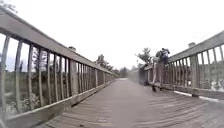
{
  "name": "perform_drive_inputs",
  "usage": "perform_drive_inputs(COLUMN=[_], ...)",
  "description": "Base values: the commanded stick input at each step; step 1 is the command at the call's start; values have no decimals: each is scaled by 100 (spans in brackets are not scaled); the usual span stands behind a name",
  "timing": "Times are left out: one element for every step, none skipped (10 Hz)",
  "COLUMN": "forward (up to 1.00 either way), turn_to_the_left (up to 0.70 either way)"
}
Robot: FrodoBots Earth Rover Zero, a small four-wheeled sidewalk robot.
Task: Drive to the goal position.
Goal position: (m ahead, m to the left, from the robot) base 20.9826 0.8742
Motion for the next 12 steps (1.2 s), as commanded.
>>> perform_drive_inputs(forward=[30,30,30,30,30,30,30,30,30,30,30,30], turn_to_the_left=[0,0,0,0,0,0,0,0,0,0,0,0])
